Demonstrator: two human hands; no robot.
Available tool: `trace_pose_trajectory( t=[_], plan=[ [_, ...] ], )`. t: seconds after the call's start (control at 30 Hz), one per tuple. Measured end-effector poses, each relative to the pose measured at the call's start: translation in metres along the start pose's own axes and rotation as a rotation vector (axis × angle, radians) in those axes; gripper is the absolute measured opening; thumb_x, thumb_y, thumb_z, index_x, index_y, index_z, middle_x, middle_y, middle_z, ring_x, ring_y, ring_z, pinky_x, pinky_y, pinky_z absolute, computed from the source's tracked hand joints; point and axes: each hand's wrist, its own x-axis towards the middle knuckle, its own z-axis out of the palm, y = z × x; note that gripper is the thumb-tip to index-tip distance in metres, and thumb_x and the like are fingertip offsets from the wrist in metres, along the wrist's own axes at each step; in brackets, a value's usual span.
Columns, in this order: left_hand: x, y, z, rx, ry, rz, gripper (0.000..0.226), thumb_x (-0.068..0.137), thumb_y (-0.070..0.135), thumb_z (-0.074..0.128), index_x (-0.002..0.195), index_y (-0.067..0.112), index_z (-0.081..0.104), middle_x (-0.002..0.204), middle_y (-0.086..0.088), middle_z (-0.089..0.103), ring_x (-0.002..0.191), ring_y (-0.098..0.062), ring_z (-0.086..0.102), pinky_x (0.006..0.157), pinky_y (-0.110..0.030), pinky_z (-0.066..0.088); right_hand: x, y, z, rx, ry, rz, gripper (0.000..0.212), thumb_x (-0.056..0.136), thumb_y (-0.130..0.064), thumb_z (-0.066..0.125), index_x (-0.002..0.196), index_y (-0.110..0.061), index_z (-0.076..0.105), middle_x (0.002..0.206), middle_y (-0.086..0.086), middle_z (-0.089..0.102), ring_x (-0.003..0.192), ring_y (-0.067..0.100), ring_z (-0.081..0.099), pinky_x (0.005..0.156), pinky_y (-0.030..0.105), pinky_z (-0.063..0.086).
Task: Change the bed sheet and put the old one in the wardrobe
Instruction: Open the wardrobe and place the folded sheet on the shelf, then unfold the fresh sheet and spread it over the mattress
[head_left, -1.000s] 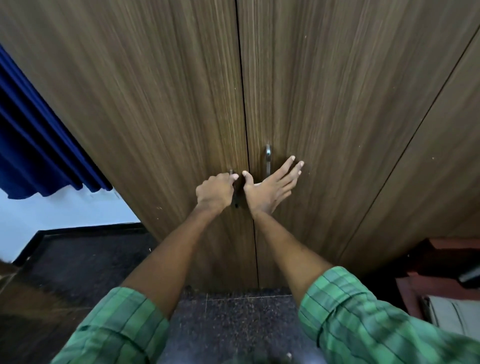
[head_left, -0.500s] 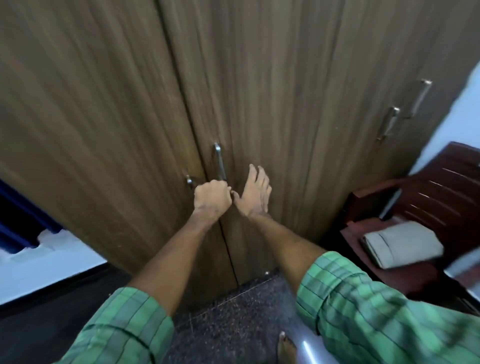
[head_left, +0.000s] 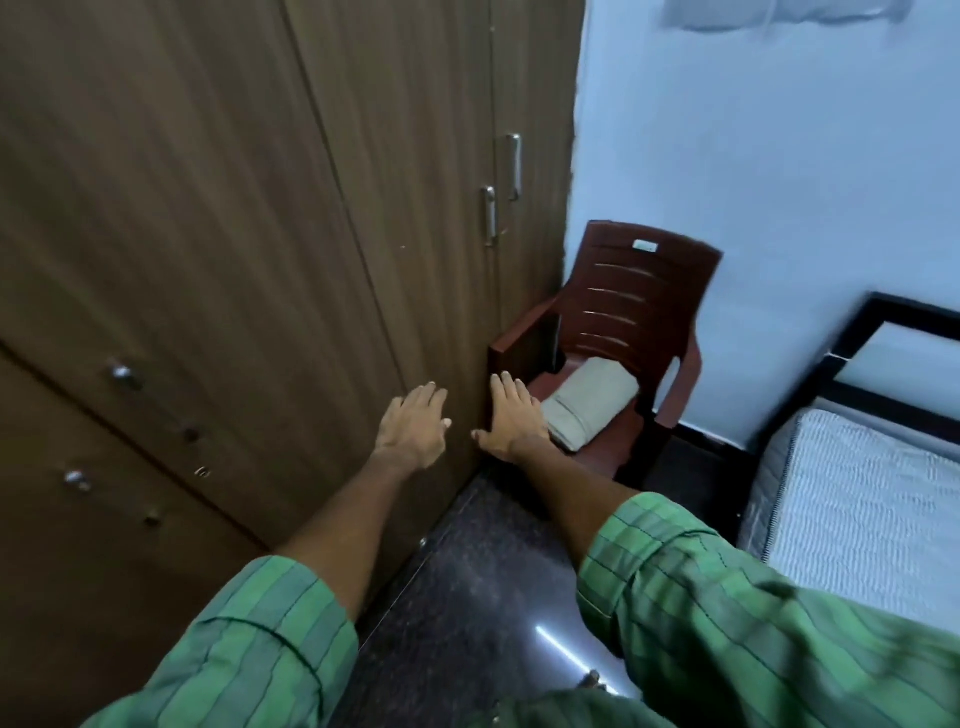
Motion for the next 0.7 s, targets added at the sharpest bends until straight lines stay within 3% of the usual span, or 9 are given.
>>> trace_pose_trajectory(
  t=[0.13, 0.3, 0.47, 0.7],
  plan=[
    [0.068, 0.044, 0.005, 0.029, -0.068, 0.108, 0.063, 0.106, 0.042, 0.042, 0.162, 0.018, 0.023, 0.17, -0.003, 0.02, 0.155, -0.02, 0.02, 0.122, -0.042, 0.026, 0.028, 0.069, -0.02, 0.029, -0.033, 0.093, 0.105, 0.091, -0.052, 0.067, 0.165, -0.013, 0.004, 0.173, 0.01, 0.001, 0.159, 0.032, 0.005, 0.128, 0.05, 0.015],
    [0.163, 0.116, 0.016, -0.082, -0.109, 0.158, 0.065, 0.108, 0.042, 0.04, 0.163, 0.016, 0.019, 0.171, -0.004, 0.015, 0.157, -0.021, 0.016, 0.123, -0.045, 0.025, 0.071, 0.155, -0.033, 0.039, -0.006, 0.207, 0.105, 0.087, -0.058, 0.067, 0.163, -0.011, 0.011, 0.17, 0.012, 0.013, 0.155, 0.033, 0.017, 0.123, 0.051, 0.024],
    [0.236, 0.174, 0.044, -0.104, -0.177, 0.222, 0.066, 0.108, 0.041, 0.04, 0.164, 0.016, 0.016, 0.172, -0.004, 0.012, 0.157, -0.022, 0.014, 0.123, -0.047, 0.023, 0.102, 0.225, -0.042, 0.008, -0.062, 0.29, 0.106, 0.087, -0.056, 0.069, 0.162, -0.009, 0.01, 0.17, 0.014, 0.011, 0.153, 0.035, 0.018, 0.12, 0.052, 0.029],
    [0.357, 0.227, 0.109, -0.215, -0.349, 0.311, 0.064, 0.107, 0.04, 0.041, 0.162, 0.017, 0.019, 0.17, -0.004, 0.019, 0.154, -0.024, 0.023, 0.122, -0.049, 0.024, 0.181, 0.295, -0.02, 0.123, -0.116, 0.49, 0.092, 0.083, -0.05, 0.073, 0.152, -0.012, 0.026, 0.16, 0.014, 0.025, 0.145, 0.036, 0.03, 0.112, 0.052, 0.037]
  ],
)
